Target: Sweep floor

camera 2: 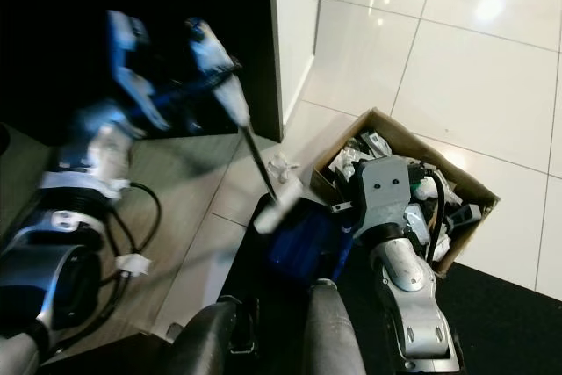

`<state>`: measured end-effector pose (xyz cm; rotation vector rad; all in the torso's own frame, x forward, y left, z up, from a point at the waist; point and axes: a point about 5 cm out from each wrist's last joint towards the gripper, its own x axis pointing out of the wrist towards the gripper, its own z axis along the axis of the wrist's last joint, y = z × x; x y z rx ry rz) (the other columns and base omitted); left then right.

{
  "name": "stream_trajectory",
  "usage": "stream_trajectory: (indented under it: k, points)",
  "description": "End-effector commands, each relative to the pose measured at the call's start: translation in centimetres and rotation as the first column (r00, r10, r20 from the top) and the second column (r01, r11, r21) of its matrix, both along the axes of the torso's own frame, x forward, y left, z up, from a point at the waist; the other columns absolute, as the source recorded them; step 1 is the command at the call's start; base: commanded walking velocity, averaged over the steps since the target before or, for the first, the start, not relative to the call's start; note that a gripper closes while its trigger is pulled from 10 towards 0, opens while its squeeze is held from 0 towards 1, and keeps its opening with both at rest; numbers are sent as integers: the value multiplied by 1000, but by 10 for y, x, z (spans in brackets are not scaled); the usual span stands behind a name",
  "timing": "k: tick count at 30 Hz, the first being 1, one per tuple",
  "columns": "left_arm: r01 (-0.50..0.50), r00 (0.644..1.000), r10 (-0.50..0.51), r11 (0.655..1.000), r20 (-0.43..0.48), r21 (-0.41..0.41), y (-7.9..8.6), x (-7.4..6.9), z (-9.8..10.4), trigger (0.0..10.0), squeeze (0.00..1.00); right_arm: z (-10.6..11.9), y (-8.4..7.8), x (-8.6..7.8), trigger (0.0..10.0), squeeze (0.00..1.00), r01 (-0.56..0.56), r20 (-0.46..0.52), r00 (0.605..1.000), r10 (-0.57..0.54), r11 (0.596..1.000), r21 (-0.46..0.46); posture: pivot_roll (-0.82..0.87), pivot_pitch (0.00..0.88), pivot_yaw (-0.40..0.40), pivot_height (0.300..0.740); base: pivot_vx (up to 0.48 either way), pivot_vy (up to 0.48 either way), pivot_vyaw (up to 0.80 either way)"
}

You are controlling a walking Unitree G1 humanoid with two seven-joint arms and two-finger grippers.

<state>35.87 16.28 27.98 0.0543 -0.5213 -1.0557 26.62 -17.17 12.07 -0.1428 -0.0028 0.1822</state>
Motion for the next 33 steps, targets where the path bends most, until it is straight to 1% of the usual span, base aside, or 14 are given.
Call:
stream_trajectory:
  k: [1,6,7,10,11,12,13,14,15,16,18,19,25,33]
  points:
    - [-52,998,55,995,35,-88,18,-8,14,10000,0,-46,12,-12,10000,0,-57,-208,976,68,997,57,-181,263,157,740,0,0,0]
    - [-201,979,202,973,1,-118,36,-12,13,10000,0,-48,13,-11,10000,0,-75,-200,976,86,995,62,-147,233,156,740,0,0,0]
    - [-362,930,350,924,-110,-122,48,-9,-5,10000,0,-47,14,-9,10000,0,-93,-177,979,103,994,65,-120,208,155,740,0,0,0]
    - [-472,874,448,875,-186,-110,56,-8,-19,10000,0,-46,15,-9,10000,0,-105,-161,980,114,992,67,-120,208,155,740,0,0,0]
    - [-619,753,584,785,-304,-26,63,-7,-48,10000,0,-41,15,-8,10000,0,-118,-124,984,128,990,82,-111,191,157,740,0,0,0]
    - [-619,753,584,785,-304,-26,63,-7,-48,10000,0,-41,15,-8,10000,0,-118,-124,984,128,990,82,-111,191,157,740,0,0,0]
    - [-699,632,666,711,-395,80,67,-9,-77,10000,0,-37,15,-7,10000,0,-122,-93,987,131,988,97,-101,178,156,740,0,0,0]
    - [-699,632,666,711,-395,80,67,-9,-77,10000,0,-37,15,-7,10000,0,-122,-93,987,131,988,97,-101,178,156,740,0,0,0]
    - [-737,537,726,651,-430,178,71,-13,-97,10000,0,-34,13,-7,10000,0,-120,-72,989,128,987,105,-99,176,156,740,0,0,0]
    - [-737,537,726,651,-430,178,71,-13,-97,10000,0,-34,13,-7,10000,0,-120,-72,989,128,987,105,-99,176,156,740,0,0,0]
    - [-792,360,841,504,-405,343,85,-19,-124,10000,0,-30,8,-9,10000,0,-114,-25,993,118,988,106,-103,159,165,740,0,0,0]
    - [-807,306,876,446,-373,387,91,-20,-128,10000,0,-27,7,-10,10000,0,-114,-6,993,115,988,101,-103,159,165,740,0,0,0]
    - [-846,185,919,329,-347,419,102,-20,-127,10000,0,-16,4,-13,10000,0,-126,60,991,122,990,66,-123,139,180,740,0,0,0]
    - [-857,192,923,323,-334,401,89,-14,-121,10000,0,-8,1,-14,10000,0,-129,99,987,124,991,46,-139,118,176,740,0,0,0]
